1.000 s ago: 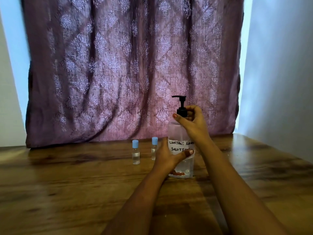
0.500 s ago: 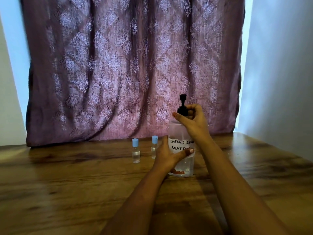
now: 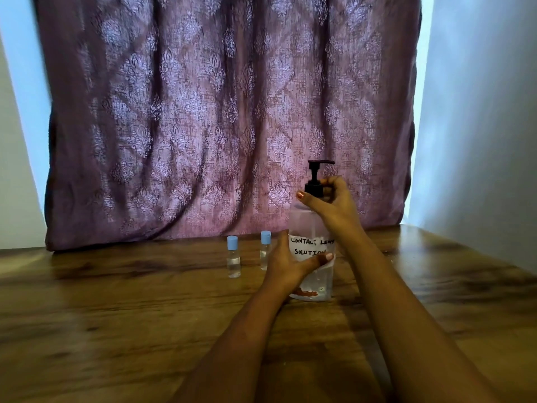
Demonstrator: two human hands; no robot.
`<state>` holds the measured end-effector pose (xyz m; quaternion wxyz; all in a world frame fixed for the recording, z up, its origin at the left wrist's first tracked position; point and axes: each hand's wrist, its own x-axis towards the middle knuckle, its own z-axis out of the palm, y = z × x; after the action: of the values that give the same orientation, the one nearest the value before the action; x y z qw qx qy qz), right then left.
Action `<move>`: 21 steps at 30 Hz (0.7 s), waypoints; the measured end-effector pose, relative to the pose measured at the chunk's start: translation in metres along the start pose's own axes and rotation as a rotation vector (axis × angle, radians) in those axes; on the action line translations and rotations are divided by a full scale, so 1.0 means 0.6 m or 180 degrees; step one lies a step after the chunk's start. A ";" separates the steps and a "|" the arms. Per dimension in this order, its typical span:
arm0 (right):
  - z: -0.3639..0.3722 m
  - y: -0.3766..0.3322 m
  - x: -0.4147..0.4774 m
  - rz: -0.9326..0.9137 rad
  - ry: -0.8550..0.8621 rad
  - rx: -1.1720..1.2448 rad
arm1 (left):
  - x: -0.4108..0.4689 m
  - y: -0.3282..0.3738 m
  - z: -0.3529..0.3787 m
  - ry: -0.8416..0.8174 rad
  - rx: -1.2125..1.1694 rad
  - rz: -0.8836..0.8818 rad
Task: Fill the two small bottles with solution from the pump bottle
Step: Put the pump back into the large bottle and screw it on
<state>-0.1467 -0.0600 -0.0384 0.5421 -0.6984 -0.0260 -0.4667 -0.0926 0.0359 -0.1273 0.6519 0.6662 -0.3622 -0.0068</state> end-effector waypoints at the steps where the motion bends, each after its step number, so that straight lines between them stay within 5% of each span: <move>1: 0.000 0.000 -0.001 -0.0015 -0.0058 -0.0058 | 0.000 -0.001 0.000 0.0006 -0.0023 -0.0020; 21: -0.006 0.000 0.005 0.0316 -0.0343 0.0440 | 0.003 -0.007 0.000 0.0002 -0.0053 -0.0123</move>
<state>-0.1474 -0.0640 -0.0365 0.6092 -0.6839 -0.0526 -0.3981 -0.0889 0.0346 -0.1302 0.6573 0.6676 -0.3490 -0.0222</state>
